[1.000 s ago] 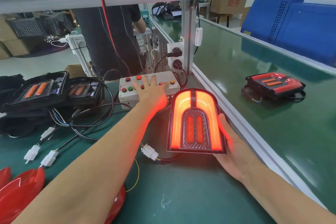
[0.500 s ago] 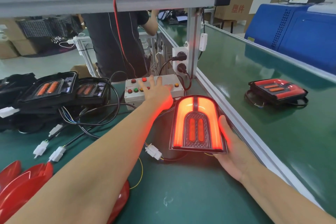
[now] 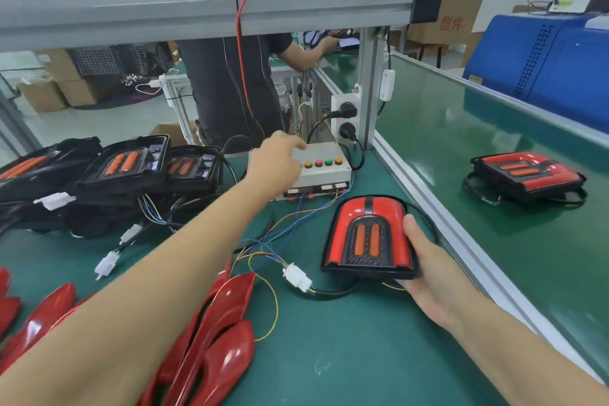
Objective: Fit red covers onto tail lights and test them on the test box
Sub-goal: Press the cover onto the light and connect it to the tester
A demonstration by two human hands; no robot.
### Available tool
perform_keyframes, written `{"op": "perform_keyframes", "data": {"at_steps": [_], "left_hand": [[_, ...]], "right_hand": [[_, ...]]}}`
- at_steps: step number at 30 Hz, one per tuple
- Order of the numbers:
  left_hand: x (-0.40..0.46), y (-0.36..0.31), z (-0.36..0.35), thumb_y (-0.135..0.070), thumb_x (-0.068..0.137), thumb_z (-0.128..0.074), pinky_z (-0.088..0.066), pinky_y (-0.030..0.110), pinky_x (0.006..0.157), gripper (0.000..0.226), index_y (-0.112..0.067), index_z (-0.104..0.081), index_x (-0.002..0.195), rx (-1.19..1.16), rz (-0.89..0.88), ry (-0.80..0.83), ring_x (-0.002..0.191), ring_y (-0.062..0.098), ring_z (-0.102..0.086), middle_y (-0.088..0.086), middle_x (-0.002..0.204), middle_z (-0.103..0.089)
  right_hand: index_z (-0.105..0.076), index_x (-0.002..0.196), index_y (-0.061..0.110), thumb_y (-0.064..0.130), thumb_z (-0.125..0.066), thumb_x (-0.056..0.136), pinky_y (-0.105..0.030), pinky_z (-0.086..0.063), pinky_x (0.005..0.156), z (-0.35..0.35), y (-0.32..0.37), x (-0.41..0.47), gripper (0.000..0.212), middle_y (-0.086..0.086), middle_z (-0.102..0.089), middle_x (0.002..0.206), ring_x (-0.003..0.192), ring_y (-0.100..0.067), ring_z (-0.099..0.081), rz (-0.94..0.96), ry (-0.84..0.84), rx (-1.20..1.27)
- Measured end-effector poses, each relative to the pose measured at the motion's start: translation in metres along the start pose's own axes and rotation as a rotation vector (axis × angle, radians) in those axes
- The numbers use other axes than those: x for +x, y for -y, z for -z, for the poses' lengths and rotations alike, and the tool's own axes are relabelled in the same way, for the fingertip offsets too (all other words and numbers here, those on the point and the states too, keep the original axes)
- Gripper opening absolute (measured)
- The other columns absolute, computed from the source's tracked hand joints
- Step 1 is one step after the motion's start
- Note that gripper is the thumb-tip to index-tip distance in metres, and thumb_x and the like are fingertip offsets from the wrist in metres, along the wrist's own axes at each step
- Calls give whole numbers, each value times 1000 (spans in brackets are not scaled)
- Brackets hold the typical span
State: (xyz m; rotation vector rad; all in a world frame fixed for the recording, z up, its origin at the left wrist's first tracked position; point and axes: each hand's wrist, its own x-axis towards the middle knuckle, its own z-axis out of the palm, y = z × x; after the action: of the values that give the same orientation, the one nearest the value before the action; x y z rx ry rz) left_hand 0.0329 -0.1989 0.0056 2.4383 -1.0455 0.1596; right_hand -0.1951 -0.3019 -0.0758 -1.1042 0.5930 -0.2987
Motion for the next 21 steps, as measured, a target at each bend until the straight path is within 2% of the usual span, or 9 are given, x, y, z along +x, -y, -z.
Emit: {"op": "perform_keyframes", "data": {"at_steps": [2, 5, 7, 9, 11, 13, 16, 18, 21], "left_hand": [[-20, 9, 18, -1, 85, -47, -44, 32, 91, 38, -18, -65, 115, -56, 4, 37, 103, 23, -55, 3, 113, -60], [-59, 22, 36, -12, 85, -59, -44, 22, 79, 24, -23, -70, 104, -58, -45, 244, 83, 10, -59, -14, 83, -61], [-83, 31, 43, -21, 81, -68, -43, 20, 88, 25, -31, -69, 104, -97, -118, 441, 91, -1, -57, -20, 93, -64], [-102, 38, 39, -27, 79, -72, -36, 21, 98, 36, -36, -65, 113, -29, -249, 585, 108, -1, -51, -18, 114, -61], [-114, 42, 24, -32, 81, -71, -30, 26, 102, 41, -36, -61, 121, 89, -374, 593, 115, 3, -47, -16, 121, -59], [-120, 41, 11, -36, 85, -66, -25, 26, 98, 37, -37, -60, 122, 125, -407, 523, 112, 5, -48, -16, 115, -62], [-119, 41, 4, -38, 89, -61, -22, 25, 87, 25, -36, -64, 114, 97, -449, 427, 97, 2, -49, -14, 96, -64], [-116, 42, 6, -38, 88, -61, -21, 25, 82, 21, -36, -66, 109, 44, -456, 402, 89, -1, -47, -15, 87, -59], [-114, 44, 12, -34, 86, -66, -20, 24, 82, 20, -33, -67, 106, -24, -452, 373, 86, -6, -48, -17, 84, -56]], "right_hand": [[-70, 111, 19, 54, -49, 90, -40, -50, 84, -2, 2, 0, 46, -6, -75, 102, 85, -17, -73, -13, -29, -35], [-70, 109, 16, 45, -49, 96, -39, -52, 76, -7, 8, -1, 38, -8, -76, 96, 75, -20, -73, -15, -98, -115], [-65, 116, 13, 39, -53, 96, -36, -53, 75, -10, 13, -1, 35, -8, -75, 102, 76, -20, -72, 20, -169, -178], [-52, 134, 15, 34, -57, 95, -28, -49, 75, -15, 20, -1, 44, -1, -64, 121, 83, -7, -65, 101, -273, -290], [-43, 139, 20, 35, -57, 94, -23, -44, 84, -20, 23, -5, 49, 1, -50, 134, 100, -3, -58, 299, -396, -599], [-54, 129, 17, 39, -52, 92, -39, -35, 103, -32, 24, -15, 43, -4, -48, 137, 123, -20, -48, 647, -485, -1050], [-72, 93, 23, 48, -56, 80, -52, -19, 106, -64, 12, -33, 33, 2, -63, 116, 119, -23, -52, 925, -280, -1471], [-76, 80, 23, 56, -68, 71, -59, -15, 108, -84, -3, -40, 36, 2, -68, 103, 112, -25, -59, 885, -108, -1686], [-77, 79, 20, 58, -82, 56, -66, -23, 106, -102, -15, -36, 45, 2, -71, 88, 101, -24, -66, 787, -50, -1859]]}}
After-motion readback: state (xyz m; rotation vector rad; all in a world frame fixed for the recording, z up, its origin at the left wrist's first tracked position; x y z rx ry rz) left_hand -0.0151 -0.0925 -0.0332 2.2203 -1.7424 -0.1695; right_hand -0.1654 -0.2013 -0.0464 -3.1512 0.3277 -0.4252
